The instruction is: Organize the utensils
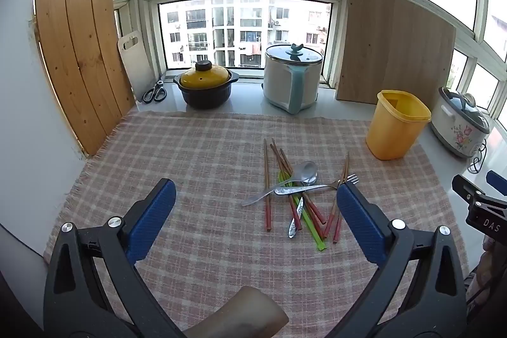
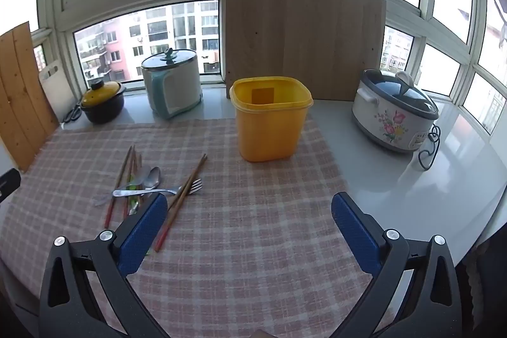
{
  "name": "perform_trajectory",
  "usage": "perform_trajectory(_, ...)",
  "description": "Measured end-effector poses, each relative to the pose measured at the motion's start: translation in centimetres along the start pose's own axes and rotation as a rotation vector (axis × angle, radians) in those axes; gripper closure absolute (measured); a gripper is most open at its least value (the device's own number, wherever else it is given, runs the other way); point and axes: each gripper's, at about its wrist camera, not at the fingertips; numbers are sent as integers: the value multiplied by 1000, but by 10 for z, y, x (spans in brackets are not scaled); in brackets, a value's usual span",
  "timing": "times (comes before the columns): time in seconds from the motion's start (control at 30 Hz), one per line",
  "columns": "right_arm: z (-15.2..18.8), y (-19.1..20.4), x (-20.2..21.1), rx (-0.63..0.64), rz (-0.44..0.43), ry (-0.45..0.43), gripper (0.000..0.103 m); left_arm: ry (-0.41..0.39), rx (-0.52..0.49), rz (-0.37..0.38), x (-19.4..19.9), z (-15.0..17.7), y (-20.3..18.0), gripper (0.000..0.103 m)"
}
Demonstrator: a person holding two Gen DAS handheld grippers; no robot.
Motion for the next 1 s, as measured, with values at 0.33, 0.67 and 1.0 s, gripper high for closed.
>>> perform_trajectory(0.33, 1, -1, 7, 12, -9, -1, 1, -6, -3, -3, 0, 0, 0, 0)
perform_trajectory(0.67, 2, 2, 4, 9, -10, 6, 0, -12, -3, -1, 0, 1, 0, 0)
perform_trajectory(1.0, 2, 4, 7, 14, -14, 10, 1, -17, -1, 1, 0, -4, 2, 0)
Point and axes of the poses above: each gripper's, at about its wrist camera, not at the fingertips, and x roughly against the way its jaws point, y to its left, z to its underside, and after that the axes turned 2 degrees about z, right-handed
